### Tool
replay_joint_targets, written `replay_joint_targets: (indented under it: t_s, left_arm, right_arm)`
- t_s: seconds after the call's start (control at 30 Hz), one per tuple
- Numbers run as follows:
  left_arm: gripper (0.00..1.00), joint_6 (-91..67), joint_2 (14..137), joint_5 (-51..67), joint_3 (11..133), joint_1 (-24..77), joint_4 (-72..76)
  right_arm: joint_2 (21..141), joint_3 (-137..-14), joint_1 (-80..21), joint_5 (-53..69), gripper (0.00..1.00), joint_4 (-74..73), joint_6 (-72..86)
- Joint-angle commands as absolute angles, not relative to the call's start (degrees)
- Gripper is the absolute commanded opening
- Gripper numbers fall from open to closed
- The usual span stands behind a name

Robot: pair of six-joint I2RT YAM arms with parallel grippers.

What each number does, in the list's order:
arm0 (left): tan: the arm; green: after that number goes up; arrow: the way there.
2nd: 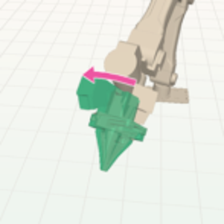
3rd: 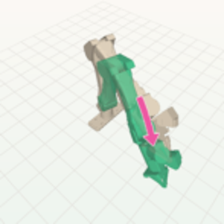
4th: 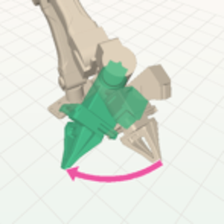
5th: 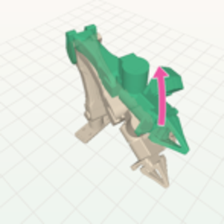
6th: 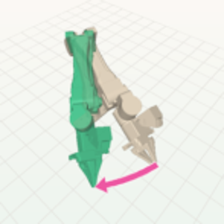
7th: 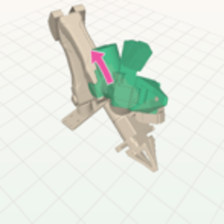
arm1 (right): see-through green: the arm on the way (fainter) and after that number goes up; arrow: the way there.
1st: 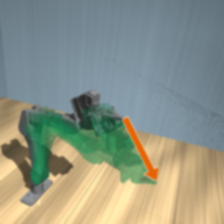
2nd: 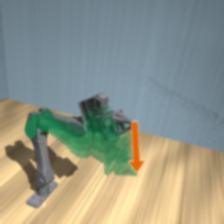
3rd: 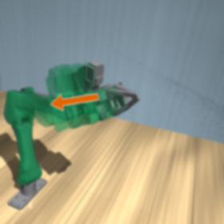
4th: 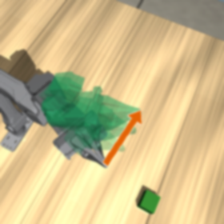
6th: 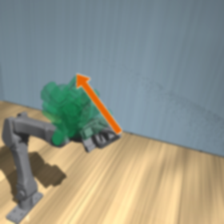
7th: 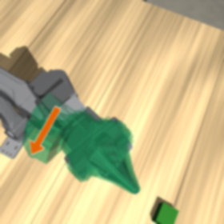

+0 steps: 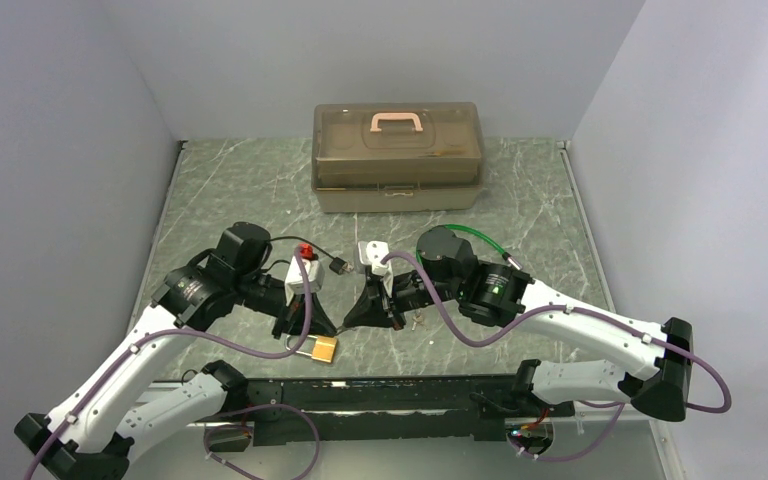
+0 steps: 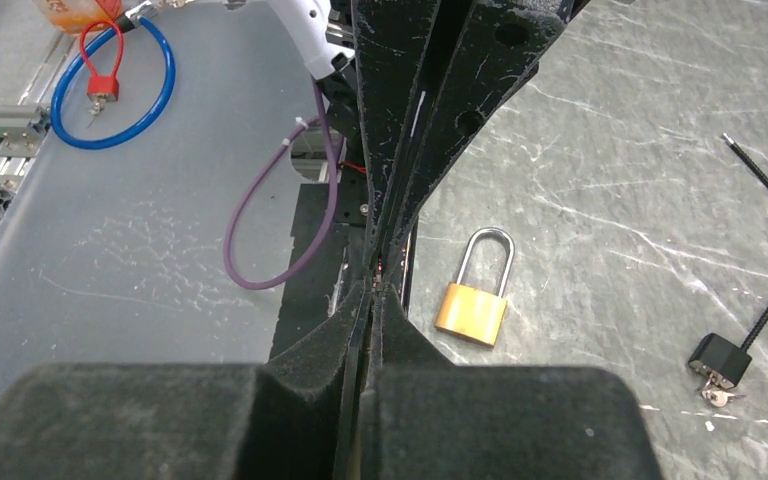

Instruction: Unlock with the key

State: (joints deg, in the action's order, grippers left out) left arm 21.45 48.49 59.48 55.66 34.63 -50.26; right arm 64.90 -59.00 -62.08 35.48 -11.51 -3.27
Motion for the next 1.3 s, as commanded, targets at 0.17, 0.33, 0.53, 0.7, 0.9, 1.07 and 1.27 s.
replay_joint_targets:
  t_s: [0.17, 0.33, 0.53, 0.7, 0.9, 1.07, 1.27]
  left_arm:
    - [0.02, 19.7, 47.1, 60.5, 59.1, 34.9, -48.4]
    - [0.01, 16.4, 46.6, 53.9, 58.4, 34.9, -46.4]
    - [0.0, 20.1, 45.6, 50.3, 58.3, 34.8, -48.1]
    - [0.0, 25.6, 44.6, 46.8, 58.5, 34.8, -51.1]
    - [0.0, 28.4, 44.1, 45.7, 59.9, 34.9, -53.1]
    - [0.0, 29.1, 44.3, 47.0, 60.8, 34.9, -54.0]
    - [0.0, 30.2, 45.5, 48.2, 61.4, 34.9, -54.6]
  right_arm:
    - [65.5, -62.5, -62.2, 34.3, 0.0, -12.3, -5.3]
    - [65.6, -63.3, -62.7, 34.6, 0.0, -13.0, -5.4]
    - [65.3, -62.9, -63.2, 35.0, 0.03, -12.4, -4.4]
    - [63.5, -62.0, -63.1, 31.9, 0.28, -12.0, -4.8]
    - [63.6, -63.7, -62.4, 29.3, 0.46, -12.7, -6.9]
    - [64.3, -62.6, -62.1, 31.2, 0.59, -7.6, -6.2]
    - [68.2, -62.9, -62.0, 35.5, 0.51, -3.6, -4.0]
